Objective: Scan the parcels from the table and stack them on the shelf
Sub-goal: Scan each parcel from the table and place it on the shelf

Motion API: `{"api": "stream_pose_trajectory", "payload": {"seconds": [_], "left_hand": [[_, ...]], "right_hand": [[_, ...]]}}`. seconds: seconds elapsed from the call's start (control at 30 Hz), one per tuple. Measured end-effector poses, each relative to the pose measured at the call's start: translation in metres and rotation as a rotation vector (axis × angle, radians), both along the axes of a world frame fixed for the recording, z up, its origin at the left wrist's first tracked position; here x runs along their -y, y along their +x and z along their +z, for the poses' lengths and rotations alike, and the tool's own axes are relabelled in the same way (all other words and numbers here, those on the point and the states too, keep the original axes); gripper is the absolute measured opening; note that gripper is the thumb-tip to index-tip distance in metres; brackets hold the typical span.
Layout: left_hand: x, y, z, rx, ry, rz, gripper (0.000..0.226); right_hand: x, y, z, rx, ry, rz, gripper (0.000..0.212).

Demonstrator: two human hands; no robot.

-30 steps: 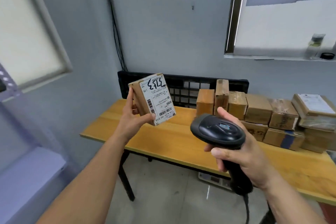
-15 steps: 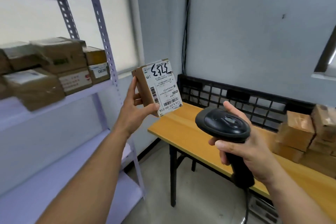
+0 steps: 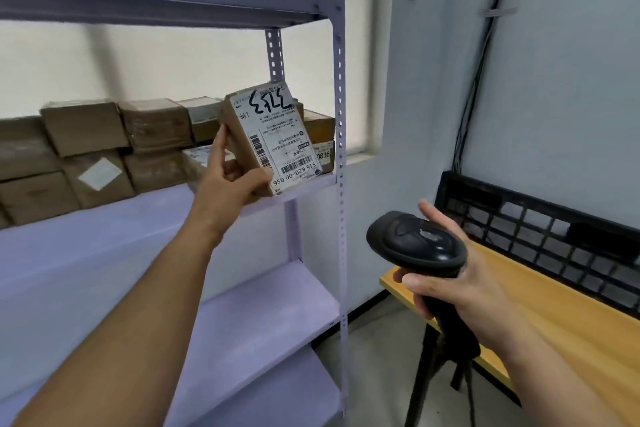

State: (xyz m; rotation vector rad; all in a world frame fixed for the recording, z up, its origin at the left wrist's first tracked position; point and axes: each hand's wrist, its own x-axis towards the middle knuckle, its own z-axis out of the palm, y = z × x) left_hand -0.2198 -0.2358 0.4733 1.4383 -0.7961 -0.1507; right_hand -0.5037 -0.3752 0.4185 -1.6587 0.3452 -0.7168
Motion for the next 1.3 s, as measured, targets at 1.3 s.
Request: {"api": "stream_pose_trajectory", "payload": {"seconds": [1.3], "left_hand": [[0.030,0.096,-0.007,0.390,0.264,0.481,0.096]], "right_hand": [[0.003,0.046,-0.005,-0.008,0.016,-0.012,0.098]]}}
